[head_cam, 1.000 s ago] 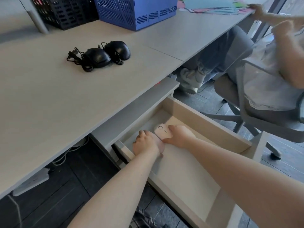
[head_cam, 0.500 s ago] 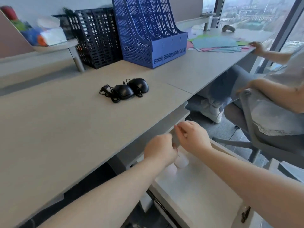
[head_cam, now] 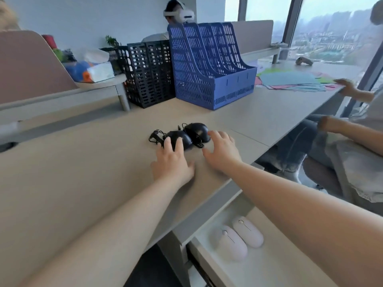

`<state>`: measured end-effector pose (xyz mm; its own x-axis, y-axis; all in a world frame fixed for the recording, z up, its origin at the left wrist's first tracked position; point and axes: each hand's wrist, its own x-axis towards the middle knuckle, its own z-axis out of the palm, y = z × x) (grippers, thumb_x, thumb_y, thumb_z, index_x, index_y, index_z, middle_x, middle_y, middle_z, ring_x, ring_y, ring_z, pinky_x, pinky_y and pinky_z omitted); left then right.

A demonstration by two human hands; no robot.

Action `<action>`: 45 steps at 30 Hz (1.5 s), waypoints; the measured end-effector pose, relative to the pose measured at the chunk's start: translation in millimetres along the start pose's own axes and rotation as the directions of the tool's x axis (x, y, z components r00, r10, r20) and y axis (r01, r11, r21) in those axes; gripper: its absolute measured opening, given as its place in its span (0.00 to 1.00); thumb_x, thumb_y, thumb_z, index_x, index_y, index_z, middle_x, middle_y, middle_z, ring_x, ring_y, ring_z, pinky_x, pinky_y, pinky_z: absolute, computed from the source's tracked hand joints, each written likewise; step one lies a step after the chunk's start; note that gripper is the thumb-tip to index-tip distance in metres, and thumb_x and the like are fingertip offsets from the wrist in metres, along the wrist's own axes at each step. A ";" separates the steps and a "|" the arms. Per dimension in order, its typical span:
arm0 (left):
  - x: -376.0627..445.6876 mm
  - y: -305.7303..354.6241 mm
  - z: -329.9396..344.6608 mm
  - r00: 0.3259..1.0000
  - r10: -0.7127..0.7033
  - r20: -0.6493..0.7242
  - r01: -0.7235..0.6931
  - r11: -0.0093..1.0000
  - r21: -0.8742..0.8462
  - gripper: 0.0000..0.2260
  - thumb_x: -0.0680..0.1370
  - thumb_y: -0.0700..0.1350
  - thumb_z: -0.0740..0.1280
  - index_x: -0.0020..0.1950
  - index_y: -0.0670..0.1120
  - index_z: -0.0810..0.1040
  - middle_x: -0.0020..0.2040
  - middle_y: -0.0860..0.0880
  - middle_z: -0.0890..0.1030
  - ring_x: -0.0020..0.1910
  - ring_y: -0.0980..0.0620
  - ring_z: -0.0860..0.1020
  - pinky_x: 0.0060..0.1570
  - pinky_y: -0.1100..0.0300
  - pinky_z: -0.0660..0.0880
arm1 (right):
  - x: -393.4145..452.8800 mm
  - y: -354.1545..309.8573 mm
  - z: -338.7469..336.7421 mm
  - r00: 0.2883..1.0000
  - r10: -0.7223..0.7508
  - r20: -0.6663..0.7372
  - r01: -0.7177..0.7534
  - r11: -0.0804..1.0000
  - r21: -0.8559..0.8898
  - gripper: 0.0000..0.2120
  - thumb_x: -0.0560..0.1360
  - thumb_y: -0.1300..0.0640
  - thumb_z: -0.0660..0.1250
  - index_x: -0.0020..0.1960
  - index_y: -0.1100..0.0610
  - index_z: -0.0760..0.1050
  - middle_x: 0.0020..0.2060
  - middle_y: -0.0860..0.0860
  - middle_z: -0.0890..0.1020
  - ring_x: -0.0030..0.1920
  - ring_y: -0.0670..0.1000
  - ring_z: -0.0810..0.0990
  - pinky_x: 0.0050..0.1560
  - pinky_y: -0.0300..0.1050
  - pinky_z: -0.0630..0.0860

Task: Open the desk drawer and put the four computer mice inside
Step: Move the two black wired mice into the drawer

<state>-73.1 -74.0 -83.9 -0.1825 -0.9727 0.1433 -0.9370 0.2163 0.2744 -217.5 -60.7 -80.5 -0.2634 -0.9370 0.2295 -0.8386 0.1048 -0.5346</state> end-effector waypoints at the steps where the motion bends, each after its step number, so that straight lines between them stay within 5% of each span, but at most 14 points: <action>1: 9.1 -0.6 2.0 1.000 0.003 0.020 -0.003 1.000 -0.006 0.35 0.74 0.58 0.63 0.77 0.55 0.50 0.78 0.50 0.48 0.77 0.42 0.48 0.67 0.43 0.65 | 10.5 -1.8 2.2 1.000 0.014 -0.002 -0.014 1.000 0.023 0.27 0.76 0.51 0.62 0.73 0.50 0.62 0.70 0.54 0.67 0.72 0.58 0.61 0.67 0.55 0.67; 7: 67.6 0.0 2.0 0.992 0.074 0.102 -0.070 0.997 -0.039 0.38 0.71 0.68 0.62 0.77 0.61 0.50 0.80 0.53 0.41 0.77 0.39 0.36 0.73 0.36 0.55 | 71.6 -8.9 17.0 0.994 0.109 -0.024 -0.103 0.980 0.170 0.29 0.75 0.46 0.62 0.74 0.50 0.60 0.71 0.56 0.68 0.72 0.60 0.64 0.69 0.56 0.65; 9: 80.6 -1.3 4.0 0.989 0.045 0.144 -0.043 0.999 -0.020 0.40 0.67 0.74 0.60 0.75 0.60 0.56 0.80 0.50 0.48 0.77 0.37 0.38 0.71 0.34 0.57 | 88.0 -10.7 23.5 0.992 0.124 0.006 -0.123 0.981 0.149 0.32 0.74 0.44 0.63 0.75 0.50 0.59 0.70 0.57 0.69 0.71 0.60 0.65 0.69 0.56 0.66; 11: 85.7 -3.5 7.7 0.989 0.019 0.149 -0.018 1.000 -0.004 0.39 0.65 0.76 0.60 0.71 0.60 0.61 0.74 0.46 0.61 0.76 0.35 0.51 0.66 0.35 0.65 | 98.7 -13.1 28.8 0.989 0.107 0.102 -0.113 0.992 0.053 0.35 0.72 0.43 0.66 0.75 0.48 0.58 0.70 0.57 0.69 0.70 0.61 0.68 0.68 0.56 0.69; 13: 86.4 -6.2 10.7 0.995 0.042 0.090 -0.041 0.999 -0.015 0.34 0.65 0.74 0.62 0.65 0.57 0.65 0.63 0.45 0.69 0.67 0.37 0.67 0.58 0.41 0.72 | 104.0 -15.2 31.3 0.979 0.097 0.182 -0.090 0.995 -0.047 0.35 0.71 0.43 0.66 0.74 0.47 0.59 0.68 0.56 0.71 0.67 0.61 0.71 0.65 0.56 0.72; 15: 83.5 -9.0 12.1 0.997 0.071 0.034 -0.070 0.997 -0.031 0.29 0.69 0.69 0.63 0.62 0.54 0.67 0.59 0.45 0.70 0.62 0.38 0.71 0.55 0.45 0.74 | 104.6 -16.0 30.2 0.978 0.094 0.184 -0.079 0.993 -0.088 0.32 0.70 0.43 0.67 0.72 0.47 0.64 0.65 0.57 0.73 0.64 0.61 0.73 0.62 0.56 0.75; 19: 69.6 -11.2 8.0 0.996 0.075 0.040 -0.074 0.997 -0.033 0.22 0.72 0.58 0.64 0.61 0.49 0.70 0.60 0.44 0.68 0.60 0.38 0.70 0.53 0.51 0.70 | 93.6 -17.9 21.8 0.981 0.077 0.181 -0.048 0.986 -0.160 0.29 0.67 0.44 0.69 0.66 0.52 0.69 0.58 0.57 0.78 0.56 0.60 0.77 0.54 0.52 0.79; 28: 5.5 9.0 -9.2 0.997 0.007 0.081 -0.003 0.999 -0.045 0.15 0.69 0.55 0.66 0.49 0.47 0.71 0.57 0.44 0.69 0.56 0.37 0.71 0.56 0.48 0.74 | 24.1 -20.9 -14.9 0.960 0.046 0.274 0.004 0.984 -0.181 0.30 0.66 0.47 0.72 0.64 0.55 0.69 0.55 0.54 0.80 0.55 0.57 0.78 0.51 0.50 0.79; 35: -67.2 36.8 -22.2 0.995 0.037 0.097 -0.033 0.998 -0.046 0.17 0.69 0.58 0.67 0.50 0.47 0.74 0.56 0.45 0.70 0.54 0.40 0.74 0.53 0.52 0.73 | -53.6 -5.1 -48.6 0.960 0.071 0.272 -0.042 0.993 -0.108 0.26 0.65 0.48 0.71 0.60 0.54 0.70 0.52 0.54 0.81 0.51 0.57 0.78 0.45 0.45 0.74; 39: -106.6 58.6 -24.3 0.993 0.085 0.081 -0.076 0.991 -0.110 0.11 0.71 0.51 0.65 0.49 0.47 0.73 0.55 0.44 0.70 0.54 0.39 0.74 0.48 0.53 0.73 | -94.6 11.5 -68.9 0.963 0.100 0.252 -0.093 0.995 -0.041 0.27 0.66 0.51 0.72 0.62 0.55 0.69 0.53 0.54 0.80 0.46 0.54 0.73 0.43 0.43 0.69; 45: -157.6 93.8 -17.9 0.982 0.167 0.094 -0.154 0.980 -0.130 0.19 0.68 0.53 0.69 0.56 0.48 0.74 0.57 0.45 0.70 0.56 0.39 0.72 0.53 0.49 0.74 | -145.0 40.4 -89.2 0.926 0.187 0.329 -0.168 0.982 -0.085 0.25 0.70 0.48 0.68 0.63 0.56 0.69 0.51 0.53 0.78 0.50 0.55 0.77 0.49 0.47 0.77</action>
<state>-126.9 101.1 -63.8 -0.3633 -0.9267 0.0967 -0.8512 0.3723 0.3700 -255.7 109.1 -62.8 -0.2438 -0.9574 -0.1547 -0.8201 0.2886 -0.4940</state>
